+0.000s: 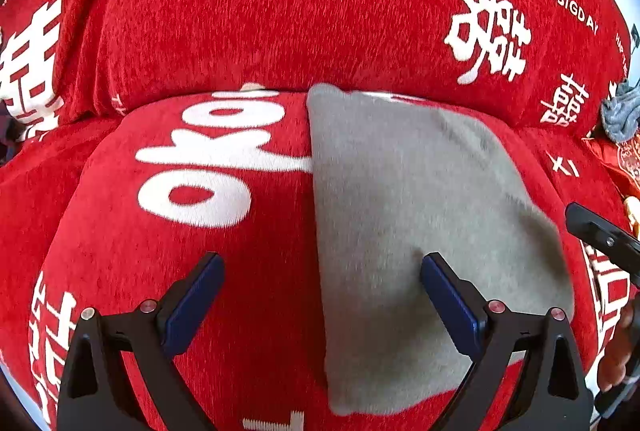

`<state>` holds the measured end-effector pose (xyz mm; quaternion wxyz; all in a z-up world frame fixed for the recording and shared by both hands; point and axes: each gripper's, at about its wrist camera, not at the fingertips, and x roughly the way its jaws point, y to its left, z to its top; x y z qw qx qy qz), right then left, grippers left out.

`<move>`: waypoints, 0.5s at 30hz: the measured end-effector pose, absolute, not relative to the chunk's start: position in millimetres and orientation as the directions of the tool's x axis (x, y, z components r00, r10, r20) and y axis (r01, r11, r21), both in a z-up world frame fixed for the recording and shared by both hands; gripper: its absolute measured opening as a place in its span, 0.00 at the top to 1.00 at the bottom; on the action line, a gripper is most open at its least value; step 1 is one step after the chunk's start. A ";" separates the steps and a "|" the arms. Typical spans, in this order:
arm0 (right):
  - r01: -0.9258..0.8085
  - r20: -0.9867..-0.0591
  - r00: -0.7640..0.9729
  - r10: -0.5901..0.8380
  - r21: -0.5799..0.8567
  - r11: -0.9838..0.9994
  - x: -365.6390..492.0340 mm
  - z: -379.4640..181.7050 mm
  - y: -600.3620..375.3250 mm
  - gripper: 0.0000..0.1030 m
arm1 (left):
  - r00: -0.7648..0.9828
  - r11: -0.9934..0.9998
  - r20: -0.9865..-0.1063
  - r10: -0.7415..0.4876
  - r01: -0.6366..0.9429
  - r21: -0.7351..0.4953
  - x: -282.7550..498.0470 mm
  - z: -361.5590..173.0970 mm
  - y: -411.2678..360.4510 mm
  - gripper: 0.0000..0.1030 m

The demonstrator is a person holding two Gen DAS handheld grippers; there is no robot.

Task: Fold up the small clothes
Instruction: 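Press and smooth the folded sweater flat with both grippers, then grasp the grey sweater edge with the right gripper and lift it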

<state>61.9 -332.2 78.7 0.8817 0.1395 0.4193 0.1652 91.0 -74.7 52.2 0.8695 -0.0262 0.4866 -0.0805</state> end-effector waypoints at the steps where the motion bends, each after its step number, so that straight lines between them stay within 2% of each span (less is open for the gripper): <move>1: -0.191 -0.692 0.589 0.418 0.383 0.904 66.6 79.8 -327.8 0.40 | 0.511 0.986 -0.845 -0.161 0.112 -0.121 96.0 52.8 -74.9 0.04; 5: -0.222 -0.717 0.513 0.471 0.420 0.880 105.0 64.4 -311.6 0.40 | 0.468 0.988 -0.870 -0.153 0.089 -0.126 122.1 47.6 -76.9 0.04; 8: -0.149 -0.778 0.459 0.430 0.409 0.900 142.8 39.0 -317.1 0.40 | 0.431 0.990 -0.892 -0.134 0.102 -0.099 139.0 39.0 -84.1 0.04; 11: -0.071 -0.790 0.455 0.410 0.427 0.902 169.7 22.9 -337.3 0.40 | 0.400 0.987 -0.905 -0.143 0.129 -0.098 153.6 33.0 -91.0 0.04; 14: 0.047 -0.844 0.446 0.297 0.353 0.934 183.7 19.0 -356.2 0.40 | 0.359 0.983 -0.918 -0.169 0.130 -0.131 170.1 29.6 -89.2 0.04; 15: 0.063 -0.840 0.453 0.299 0.365 0.929 181.9 21.9 -365.0 0.40 | 0.344 0.980 -0.919 -0.190 0.122 -0.157 174.8 30.2 -84.1 0.04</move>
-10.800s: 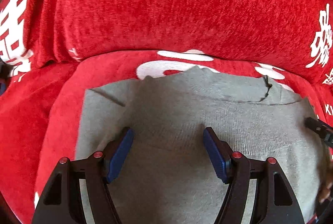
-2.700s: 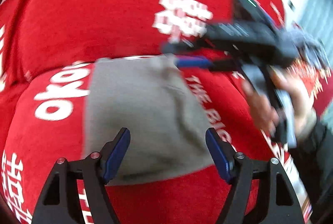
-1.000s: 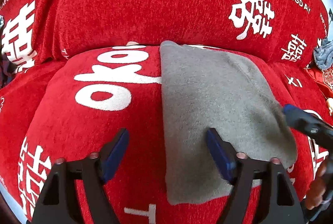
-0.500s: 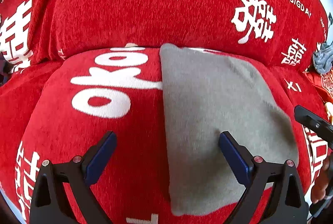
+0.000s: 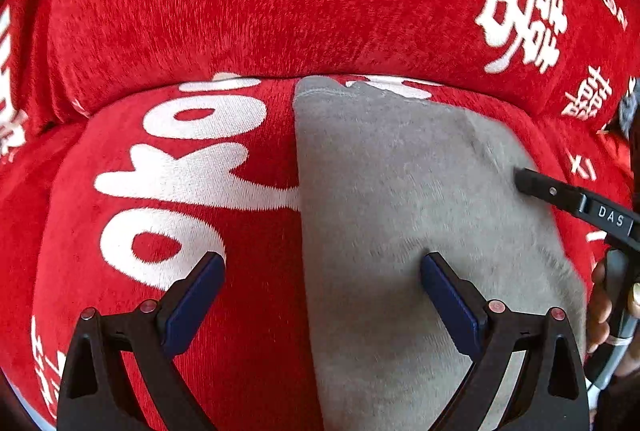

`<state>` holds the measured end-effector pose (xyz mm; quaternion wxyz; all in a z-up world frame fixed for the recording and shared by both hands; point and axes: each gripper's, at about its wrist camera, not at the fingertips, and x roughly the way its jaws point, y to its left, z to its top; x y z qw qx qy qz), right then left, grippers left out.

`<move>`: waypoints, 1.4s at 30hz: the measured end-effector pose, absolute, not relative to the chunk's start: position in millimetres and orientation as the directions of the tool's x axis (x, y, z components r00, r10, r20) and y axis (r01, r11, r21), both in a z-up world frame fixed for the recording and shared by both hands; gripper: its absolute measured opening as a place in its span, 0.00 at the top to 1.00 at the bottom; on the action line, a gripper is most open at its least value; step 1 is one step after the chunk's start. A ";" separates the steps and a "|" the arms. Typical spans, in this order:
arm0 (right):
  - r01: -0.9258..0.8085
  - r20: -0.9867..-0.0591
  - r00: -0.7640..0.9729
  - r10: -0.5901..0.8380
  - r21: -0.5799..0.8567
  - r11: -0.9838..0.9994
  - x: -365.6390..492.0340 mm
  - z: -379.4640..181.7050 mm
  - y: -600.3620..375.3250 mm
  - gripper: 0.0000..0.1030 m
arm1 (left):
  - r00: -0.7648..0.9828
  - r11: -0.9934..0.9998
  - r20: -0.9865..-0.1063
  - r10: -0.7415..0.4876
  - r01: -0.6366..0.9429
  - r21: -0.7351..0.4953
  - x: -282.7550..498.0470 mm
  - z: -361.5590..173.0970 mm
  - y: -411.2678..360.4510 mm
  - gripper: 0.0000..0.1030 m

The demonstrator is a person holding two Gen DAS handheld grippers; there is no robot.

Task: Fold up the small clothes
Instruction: 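Grasp the grey sweater edge with the right gripper and lift it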

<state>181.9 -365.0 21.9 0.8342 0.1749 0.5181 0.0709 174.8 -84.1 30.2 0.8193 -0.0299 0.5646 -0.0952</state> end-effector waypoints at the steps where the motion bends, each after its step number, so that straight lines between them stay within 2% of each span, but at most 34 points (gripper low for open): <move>1: 0.066 -0.825 0.468 0.315 0.388 0.919 175.9 26.0 -372.5 0.40 | 0.341 0.978 -0.918 -0.204 0.113 -0.175 176.7 31.6 -78.6 0.04; 7: 0.050 -0.788 0.527 0.318 0.402 0.914 118.5 51.0 -421.1 0.38 | 0.352 0.955 -0.891 -0.287 0.029 -0.296 170.6 35.7 -9.2 0.04; 12: 0.064 -0.744 0.540 0.395 0.504 0.862 91.2 58.6 -443.9 0.31 | 0.323 0.922 -0.880 -0.349 -0.046 -0.383 161.4 24.1 27.6 0.04; 15: 0.050 -0.721 0.505 0.474 0.573 0.818 91.9 51.8 -422.3 0.28 | 0.291 0.897 -0.859 -0.422 -0.003 -0.442 153.5 20.0 6.4 0.04; 19: 0.015 -0.738 0.430 0.519 0.581 0.814 101.4 35.5 -385.6 0.28 | 0.253 0.877 -0.841 -0.478 0.092 -0.471 142.4 21.8 -37.1 0.04; 24: 0.056 -0.744 0.363 0.561 0.618 0.784 117.6 6.4 -362.3 0.28 | 0.189 0.867 -0.846 -0.498 0.140 -0.479 143.9 9.1 -71.9 0.04; 30: 0.003 -0.741 0.397 0.542 0.591 0.806 126.0 0.9 -345.7 0.27 | 0.204 0.876 -0.854 -0.479 0.173 -0.451 153.4 2.6 -91.0 0.05; 31: -0.007 -0.744 0.398 0.537 0.582 0.813 126.6 1.3 -343.1 0.27 | 0.207 0.876 -0.853 -0.478 0.188 -0.445 153.2 2.8 -94.5 0.13; 33: -0.036 -0.749 0.403 0.525 0.561 0.827 128.8 1.4 -336.0 0.27 | 0.214 0.876 -0.853 -0.475 0.207 -0.436 154.2 4.0 -99.4 0.18; 34: -0.053 -0.754 0.406 0.515 0.544 0.838 129.3 2.1 -331.1 0.28 | 0.220 0.877 -0.853 -0.474 0.209 -0.433 154.3 4.6 -100.5 0.23; 37: -0.085 -0.767 0.411 0.492 0.506 0.859 129.4 4.5 -322.1 0.40 | 0.247 0.876 -0.845 -0.475 0.229 -0.426 152.2 9.5 -100.8 0.36; 38: -0.098 -0.765 0.414 0.493 0.501 0.860 128.6 5.7 -319.7 0.49 | 0.257 0.875 -0.842 -0.474 0.240 -0.420 150.5 12.1 -100.6 0.43; 39: -0.109 -0.762 0.421 0.492 0.496 0.861 128.0 7.9 -316.9 0.55 | 0.268 0.877 -0.842 -0.469 0.254 -0.407 148.9 15.6 -102.3 0.45; 42: -0.146 -0.782 0.451 0.430 0.411 0.900 124.6 18.8 -303.5 0.60 | 0.296 0.894 -0.854 -0.427 0.282 -0.349 145.0 21.5 -110.1 0.49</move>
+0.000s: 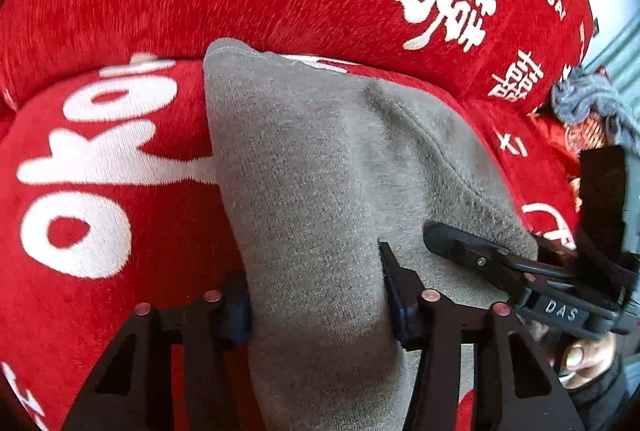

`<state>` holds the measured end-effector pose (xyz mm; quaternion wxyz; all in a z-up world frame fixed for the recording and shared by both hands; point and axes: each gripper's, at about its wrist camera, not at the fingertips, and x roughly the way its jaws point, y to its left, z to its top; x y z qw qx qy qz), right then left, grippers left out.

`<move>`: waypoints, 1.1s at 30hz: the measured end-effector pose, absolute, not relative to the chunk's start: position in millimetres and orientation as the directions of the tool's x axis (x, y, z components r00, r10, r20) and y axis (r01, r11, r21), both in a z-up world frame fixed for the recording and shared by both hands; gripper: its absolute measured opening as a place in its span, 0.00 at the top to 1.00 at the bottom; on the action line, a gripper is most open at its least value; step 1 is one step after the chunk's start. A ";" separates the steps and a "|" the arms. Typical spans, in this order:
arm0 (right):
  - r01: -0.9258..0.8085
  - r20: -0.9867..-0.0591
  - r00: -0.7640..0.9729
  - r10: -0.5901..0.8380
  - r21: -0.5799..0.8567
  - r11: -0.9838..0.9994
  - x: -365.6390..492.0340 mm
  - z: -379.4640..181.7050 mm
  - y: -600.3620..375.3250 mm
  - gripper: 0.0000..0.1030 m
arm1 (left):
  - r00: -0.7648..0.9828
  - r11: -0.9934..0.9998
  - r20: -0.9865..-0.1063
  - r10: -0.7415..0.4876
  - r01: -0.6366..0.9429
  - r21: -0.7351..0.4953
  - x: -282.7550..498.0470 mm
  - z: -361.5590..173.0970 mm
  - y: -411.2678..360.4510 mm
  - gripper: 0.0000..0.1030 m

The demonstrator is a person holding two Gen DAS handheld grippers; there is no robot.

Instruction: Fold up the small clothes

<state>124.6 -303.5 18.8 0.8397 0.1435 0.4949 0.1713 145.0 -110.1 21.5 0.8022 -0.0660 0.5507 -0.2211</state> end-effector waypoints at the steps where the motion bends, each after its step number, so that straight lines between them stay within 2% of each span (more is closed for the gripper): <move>1: -0.159 -0.790 0.459 0.406 0.376 0.913 122.6 21.6 -299.4 0.61 | 0.305 0.898 -0.857 -0.415 0.289 -0.331 143.8 23.3 -112.6 0.51; 9: -0.202 -0.793 0.509 0.334 0.267 0.942 113.4 43.3 -285.0 0.64 | 0.355 0.913 -0.859 -0.368 0.315 -0.261 133.0 35.1 -117.7 0.54; 33: -0.241 -0.767 0.549 0.331 0.234 0.942 60.1 85.1 -252.6 0.64 | 0.421 0.920 -0.838 -0.346 0.326 -0.216 79.6 76.5 -92.2 0.54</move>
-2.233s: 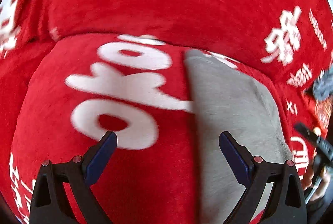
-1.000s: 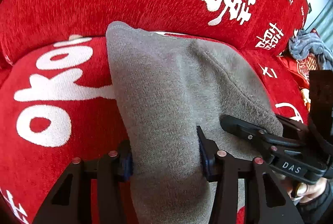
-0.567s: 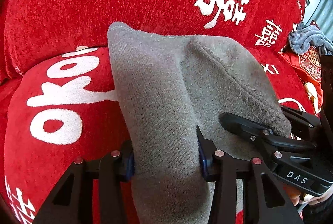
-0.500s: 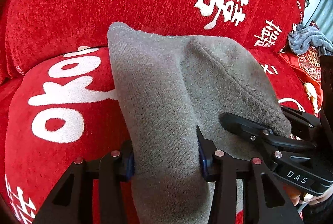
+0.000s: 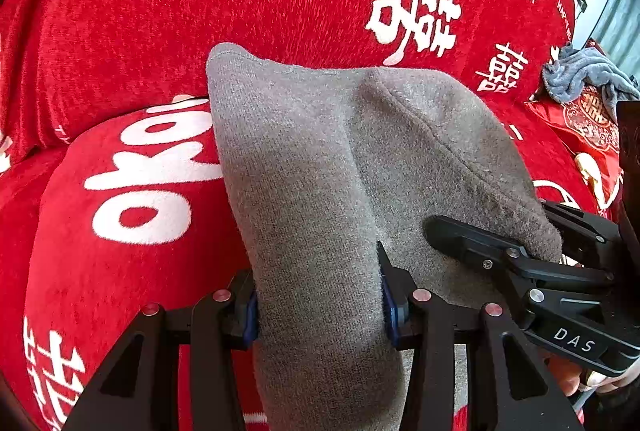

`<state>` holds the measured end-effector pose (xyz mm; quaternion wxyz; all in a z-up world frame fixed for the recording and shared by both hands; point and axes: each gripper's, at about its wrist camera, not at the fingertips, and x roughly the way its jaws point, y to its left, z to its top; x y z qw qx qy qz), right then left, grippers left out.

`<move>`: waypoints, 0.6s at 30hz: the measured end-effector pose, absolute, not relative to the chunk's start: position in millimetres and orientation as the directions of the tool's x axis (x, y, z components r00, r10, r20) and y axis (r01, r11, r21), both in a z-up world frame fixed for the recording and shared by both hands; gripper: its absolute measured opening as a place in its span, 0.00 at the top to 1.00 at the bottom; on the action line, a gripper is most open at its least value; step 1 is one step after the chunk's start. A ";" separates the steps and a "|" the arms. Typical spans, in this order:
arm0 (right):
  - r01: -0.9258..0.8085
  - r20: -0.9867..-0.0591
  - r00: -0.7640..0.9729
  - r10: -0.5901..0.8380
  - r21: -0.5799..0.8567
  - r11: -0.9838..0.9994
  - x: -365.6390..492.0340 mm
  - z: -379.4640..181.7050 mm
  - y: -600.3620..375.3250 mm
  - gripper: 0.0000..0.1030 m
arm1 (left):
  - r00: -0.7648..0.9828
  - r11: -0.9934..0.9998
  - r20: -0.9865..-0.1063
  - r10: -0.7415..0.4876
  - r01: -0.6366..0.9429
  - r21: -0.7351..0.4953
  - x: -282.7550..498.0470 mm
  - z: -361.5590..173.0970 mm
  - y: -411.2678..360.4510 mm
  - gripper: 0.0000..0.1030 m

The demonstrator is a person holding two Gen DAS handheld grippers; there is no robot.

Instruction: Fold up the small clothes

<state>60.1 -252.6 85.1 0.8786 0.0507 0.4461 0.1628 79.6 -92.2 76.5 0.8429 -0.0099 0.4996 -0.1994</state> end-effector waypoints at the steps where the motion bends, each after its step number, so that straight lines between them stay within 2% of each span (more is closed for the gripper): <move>1: -0.241 -0.765 0.552 0.332 0.234 0.942 55.1 87.0 -250.9 0.64 | 0.426 0.921 -0.837 -0.344 0.327 -0.211 75.5 78.2 -91.0 0.54; 18: -0.261 -0.749 0.576 0.326 0.209 0.942 -7.4 98.9 -225.5 0.64 | 0.470 0.930 -0.822 -0.322 0.320 -0.181 10.6 92.1 -68.5 0.54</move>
